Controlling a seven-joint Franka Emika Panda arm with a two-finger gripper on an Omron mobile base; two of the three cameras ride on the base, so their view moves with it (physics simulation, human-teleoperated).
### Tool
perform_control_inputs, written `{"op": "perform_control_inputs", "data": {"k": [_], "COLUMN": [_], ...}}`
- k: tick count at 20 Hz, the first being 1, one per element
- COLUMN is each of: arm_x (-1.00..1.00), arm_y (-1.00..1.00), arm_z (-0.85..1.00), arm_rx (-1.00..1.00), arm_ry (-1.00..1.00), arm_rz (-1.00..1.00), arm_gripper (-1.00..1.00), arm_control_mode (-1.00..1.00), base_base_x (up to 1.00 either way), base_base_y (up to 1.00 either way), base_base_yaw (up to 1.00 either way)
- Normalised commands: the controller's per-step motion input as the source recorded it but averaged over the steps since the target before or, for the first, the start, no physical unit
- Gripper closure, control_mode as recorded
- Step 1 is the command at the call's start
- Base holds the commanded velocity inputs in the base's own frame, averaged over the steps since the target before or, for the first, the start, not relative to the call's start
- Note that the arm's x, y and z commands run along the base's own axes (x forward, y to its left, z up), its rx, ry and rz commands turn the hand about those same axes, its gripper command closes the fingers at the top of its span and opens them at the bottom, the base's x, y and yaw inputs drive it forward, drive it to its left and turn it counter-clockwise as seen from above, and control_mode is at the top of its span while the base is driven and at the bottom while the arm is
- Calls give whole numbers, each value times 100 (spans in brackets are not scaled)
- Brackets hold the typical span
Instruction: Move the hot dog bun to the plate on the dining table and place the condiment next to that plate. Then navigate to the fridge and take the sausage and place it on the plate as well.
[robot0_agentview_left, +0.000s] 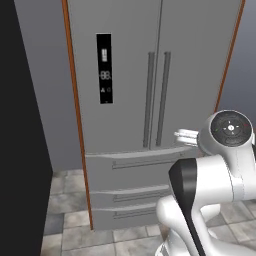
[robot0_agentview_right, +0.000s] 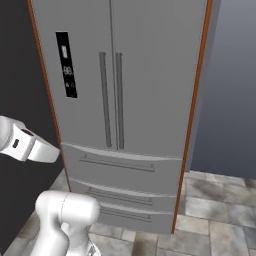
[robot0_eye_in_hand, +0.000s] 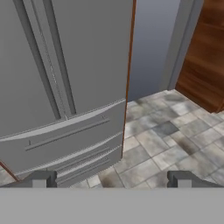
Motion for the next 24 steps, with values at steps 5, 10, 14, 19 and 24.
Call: {"op": "perform_control_inputs", "data": {"k": [5,10,14,19,24], "arm_x": [0,0,0,72,80], "arm_y": [0,0,0,-43,-31], "arm_z": [0,0,0,-2,0], "arm_rx": [0,0,0,10,4], "arm_ry": [0,0,0,5,0], "arm_rz": [0,0,0,19,23], "arm_gripper": [-100,-100,-100,-100,-100], "arm_control_mode": [100,100,100,-100,-100], "base_base_x": [39,11,30,0,0], "base_base_y": [-21,-14,-18,0,0], "base_base_yaw": [0,0,2,0,0]}}
